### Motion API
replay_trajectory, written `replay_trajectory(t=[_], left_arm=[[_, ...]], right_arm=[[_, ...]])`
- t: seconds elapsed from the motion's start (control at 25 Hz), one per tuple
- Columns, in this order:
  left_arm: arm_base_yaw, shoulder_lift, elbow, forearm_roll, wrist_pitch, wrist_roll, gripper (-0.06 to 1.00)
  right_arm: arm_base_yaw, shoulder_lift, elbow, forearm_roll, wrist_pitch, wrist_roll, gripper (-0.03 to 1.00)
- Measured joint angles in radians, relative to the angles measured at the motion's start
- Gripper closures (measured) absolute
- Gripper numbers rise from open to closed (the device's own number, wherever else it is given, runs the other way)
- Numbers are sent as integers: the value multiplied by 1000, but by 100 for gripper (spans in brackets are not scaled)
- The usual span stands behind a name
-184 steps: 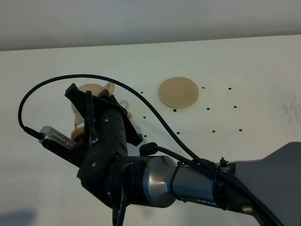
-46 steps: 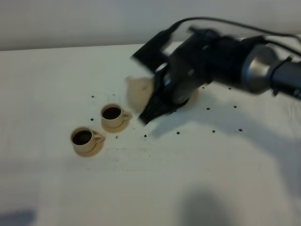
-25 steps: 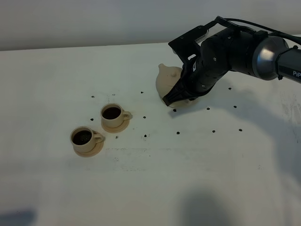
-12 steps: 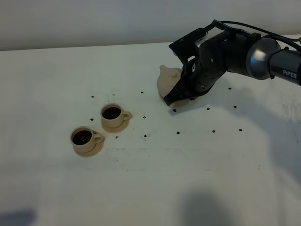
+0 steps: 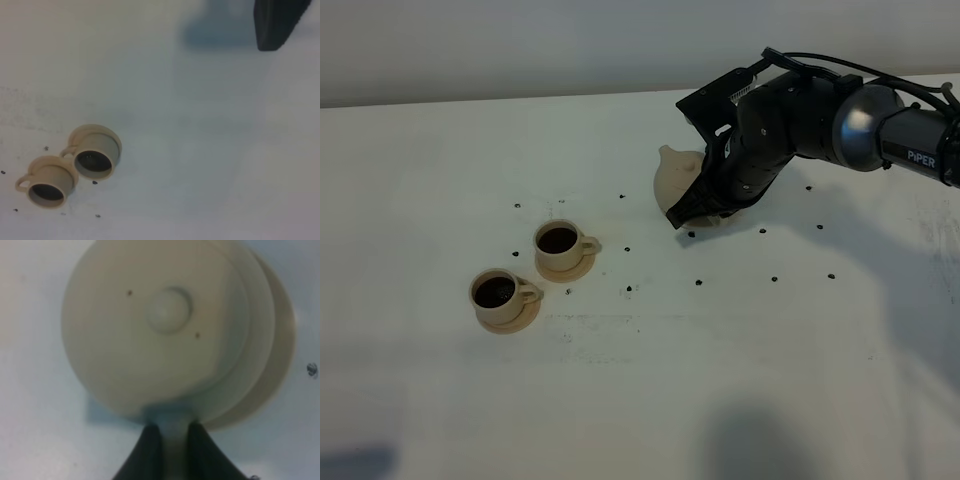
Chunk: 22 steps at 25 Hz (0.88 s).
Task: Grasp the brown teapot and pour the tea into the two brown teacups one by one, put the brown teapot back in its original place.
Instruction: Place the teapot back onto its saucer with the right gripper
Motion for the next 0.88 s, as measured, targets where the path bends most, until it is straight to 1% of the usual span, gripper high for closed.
replay_trajectory(t=[0.36, 0.52, 0.6, 0.84, 0.88], left_arm=[[0, 0, 0, 0, 0, 0, 51], [0, 0, 0, 0, 0, 0, 51], [0, 0, 0, 0, 0, 0, 51], [0, 0, 0, 0, 0, 0, 51], [0, 0, 0, 0, 0, 0, 51]], right_arm=[[0, 0, -1, 2, 22, 1, 87], [0, 0, -1, 4, 26, 6, 83], [0, 0, -1, 8, 25, 7, 77], [0, 0, -1, 21, 20, 28, 47], [0, 0, -1, 21, 20, 36, 43]])
